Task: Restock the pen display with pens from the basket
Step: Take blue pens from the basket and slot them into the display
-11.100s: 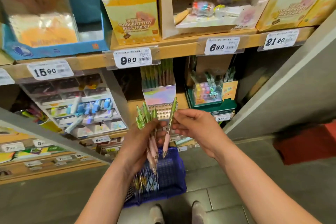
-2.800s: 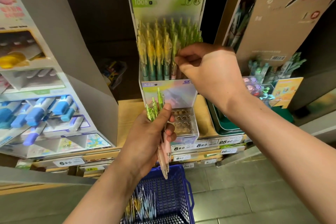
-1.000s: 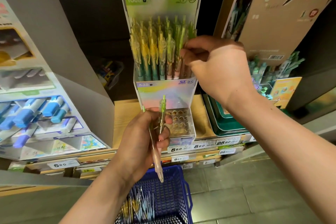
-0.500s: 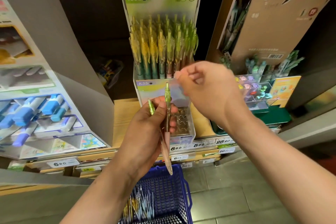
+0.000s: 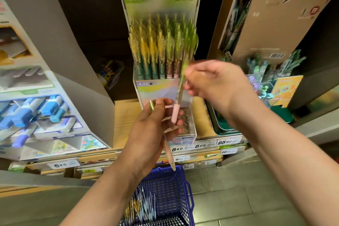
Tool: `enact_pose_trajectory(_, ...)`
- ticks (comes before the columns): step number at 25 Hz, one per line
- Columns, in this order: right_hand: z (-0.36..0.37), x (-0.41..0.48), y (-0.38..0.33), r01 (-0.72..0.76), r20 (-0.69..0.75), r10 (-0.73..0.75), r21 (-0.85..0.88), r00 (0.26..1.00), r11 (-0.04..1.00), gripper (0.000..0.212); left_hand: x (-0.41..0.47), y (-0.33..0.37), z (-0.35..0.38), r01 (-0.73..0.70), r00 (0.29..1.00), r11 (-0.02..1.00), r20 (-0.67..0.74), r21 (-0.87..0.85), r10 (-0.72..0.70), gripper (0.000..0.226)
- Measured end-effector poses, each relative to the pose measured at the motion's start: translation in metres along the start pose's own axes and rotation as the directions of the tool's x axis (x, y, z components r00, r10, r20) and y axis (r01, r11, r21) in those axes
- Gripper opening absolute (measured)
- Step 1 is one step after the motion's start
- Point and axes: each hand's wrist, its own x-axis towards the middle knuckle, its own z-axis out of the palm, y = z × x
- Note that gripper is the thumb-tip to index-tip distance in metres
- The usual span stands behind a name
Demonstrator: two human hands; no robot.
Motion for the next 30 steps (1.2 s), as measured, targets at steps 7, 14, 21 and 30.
enact_pose_trajectory(7,-0.023,0.033,-0.035,0.408,-0.293,-0.374,0.063,0.88,0.911,0.015,0.006,0.002,-0.005,0.069,0.997,0.996,-0.024,-0.064,-0.071,0.021)
enact_pose_trajectory(14,-0.013,0.039,-0.019,0.386,-0.161,-0.428,-0.237,0.889,0.891,0.013,0.009,0.006,0.003,0.046,0.997,0.966,0.075,-0.254,-0.028,0.009)
enact_pose_trajectory(21,-0.008,0.037,-0.008,0.33,-0.085,-0.412,-0.463,0.907,0.823,0.013,0.011,0.007,-0.001,-0.08,0.99,0.988,0.106,-0.134,0.094,0.016)
enact_pose_trajectory(30,-0.009,0.013,0.012,0.097,-0.097,-0.155,-0.443,0.983,0.891,0.013,0.008,0.01,0.011,-0.075,0.988,0.987,0.124,-0.139,0.093,0.028)
